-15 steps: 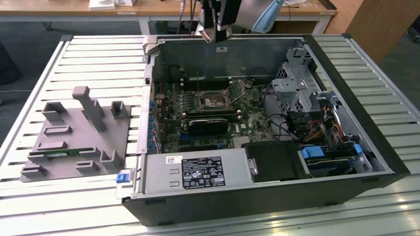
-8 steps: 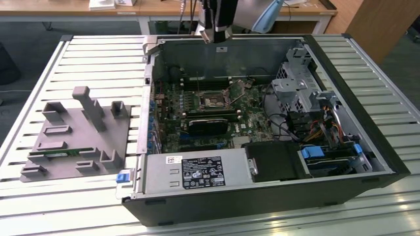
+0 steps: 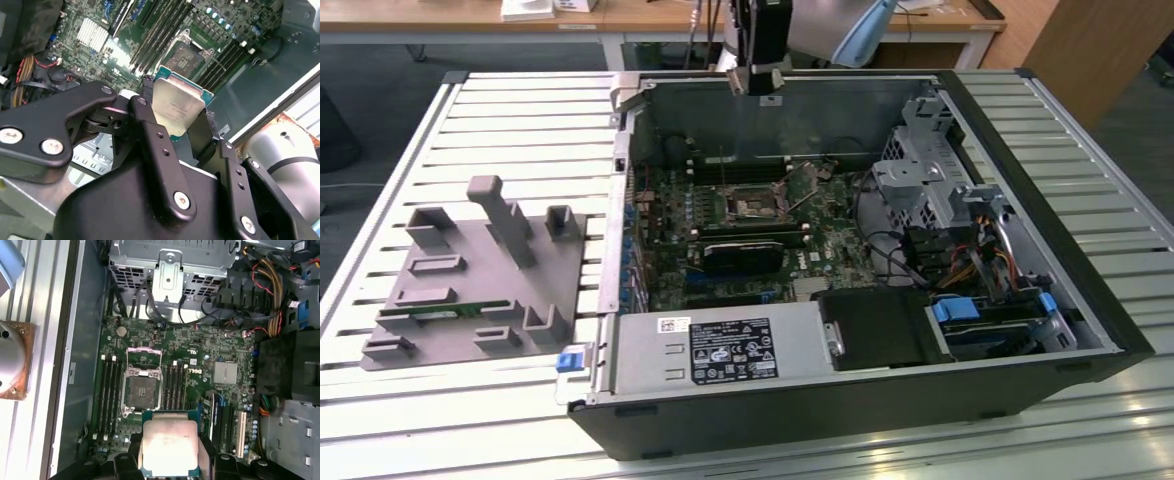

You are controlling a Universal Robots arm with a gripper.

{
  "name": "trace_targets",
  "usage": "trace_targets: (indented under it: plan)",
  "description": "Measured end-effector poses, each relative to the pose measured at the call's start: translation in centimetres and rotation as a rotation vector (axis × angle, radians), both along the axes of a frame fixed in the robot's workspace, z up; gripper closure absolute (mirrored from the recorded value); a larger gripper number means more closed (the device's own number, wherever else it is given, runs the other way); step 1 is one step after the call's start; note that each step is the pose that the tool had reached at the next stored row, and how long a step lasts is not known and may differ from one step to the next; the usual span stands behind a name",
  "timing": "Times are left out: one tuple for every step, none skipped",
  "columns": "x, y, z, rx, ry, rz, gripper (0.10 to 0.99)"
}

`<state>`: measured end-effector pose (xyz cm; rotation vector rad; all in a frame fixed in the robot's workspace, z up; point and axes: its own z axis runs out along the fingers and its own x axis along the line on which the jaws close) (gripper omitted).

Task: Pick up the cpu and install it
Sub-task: 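Place the cpu into insertion slot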

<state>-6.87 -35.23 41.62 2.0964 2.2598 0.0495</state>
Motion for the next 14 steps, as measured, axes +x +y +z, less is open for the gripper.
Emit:
trace_targets:
  plan:
    - [0.01,0.0,-0.19,-0.001,0.0005,0.0,0.557]
    - [0.01,0.0,-0.32,-0.002,0.0006,0.0,0.557]
    - [0.02,0.0,-0.42,-0.003,0.0006,0.0,0.557]
    - [0.03,0.0,-0.49,-0.005,0.0006,0.0,0.557]
    - [0.07,0.0,-0.53,-0.006,0.0008,0.0,0.557]
    - [0.1,0.0,-0.54,-0.006,0.0013,-0.001,0.557]
    - [0.12,0.0,-0.58,-0.006,0.0018,-0.001,0.557]
    - [0.15,0.01,-0.64,-0.006,0.0024,-0.001,0.557]
    - [0.15,0.01,-0.74,-0.006,0.0024,-0.001,0.557]
    - [0.15,0.01,-0.83,-0.006,0.0025,-0.001,0.557]
    - [0.15,0.01,-0.93,-0.006,0.0025,-0.001,0.557]
    - [0.15,0.01,-1.06,-0.006,0.0024,-0.001,0.557]
    - [0.15,0.0,-1.19,-0.006,0.0024,-0.001,0.557]
    - [0.15,0.01,-1.32,-0.006,0.0024,0.0,0.557]
